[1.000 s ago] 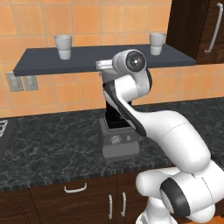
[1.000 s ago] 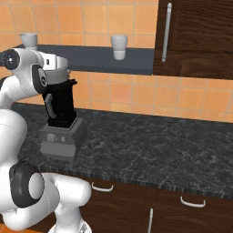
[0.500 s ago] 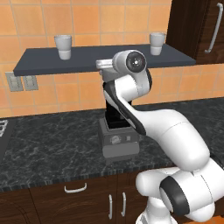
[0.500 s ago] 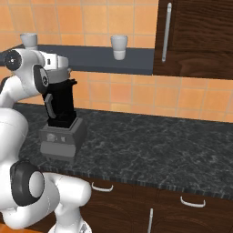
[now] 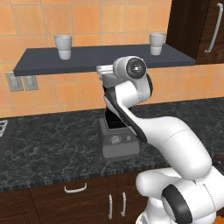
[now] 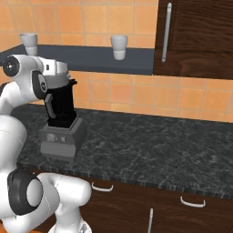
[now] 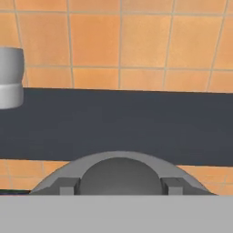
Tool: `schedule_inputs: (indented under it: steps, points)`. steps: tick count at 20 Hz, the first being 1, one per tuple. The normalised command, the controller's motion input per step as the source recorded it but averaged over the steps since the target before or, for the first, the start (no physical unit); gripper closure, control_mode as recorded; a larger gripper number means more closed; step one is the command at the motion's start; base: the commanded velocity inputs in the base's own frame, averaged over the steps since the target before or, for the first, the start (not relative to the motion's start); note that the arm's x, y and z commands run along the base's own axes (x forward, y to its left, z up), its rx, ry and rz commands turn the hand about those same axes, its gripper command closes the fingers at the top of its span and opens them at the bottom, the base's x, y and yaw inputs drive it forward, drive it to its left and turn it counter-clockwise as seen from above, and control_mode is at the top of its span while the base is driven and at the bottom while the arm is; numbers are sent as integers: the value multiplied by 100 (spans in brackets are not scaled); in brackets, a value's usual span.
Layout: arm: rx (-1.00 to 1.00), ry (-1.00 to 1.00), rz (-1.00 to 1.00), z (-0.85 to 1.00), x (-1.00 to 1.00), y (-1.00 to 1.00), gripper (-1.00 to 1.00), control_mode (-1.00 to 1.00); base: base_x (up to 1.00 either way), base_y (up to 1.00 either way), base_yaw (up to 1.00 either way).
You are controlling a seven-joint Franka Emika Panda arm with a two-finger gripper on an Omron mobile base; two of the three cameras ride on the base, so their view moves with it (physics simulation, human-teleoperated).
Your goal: Close the lid blender by securely placing the lid on top.
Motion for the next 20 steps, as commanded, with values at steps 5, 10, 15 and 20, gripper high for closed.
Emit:
schedule_inputs:
  steps: [5, 10, 15, 20]
  points:
    - [0, 0, 0, 1, -10, 0, 100, -100, 0, 0, 0]
    - [0, 0, 0, 2, 0, 0, 100, -100, 0, 0, 0]
    - [0, 0, 0, 10, 0, -13, 100, -100, 0, 0, 0]
    - [0, 0, -1, 16, 0, -20, 100, -100, 0, 0, 0]
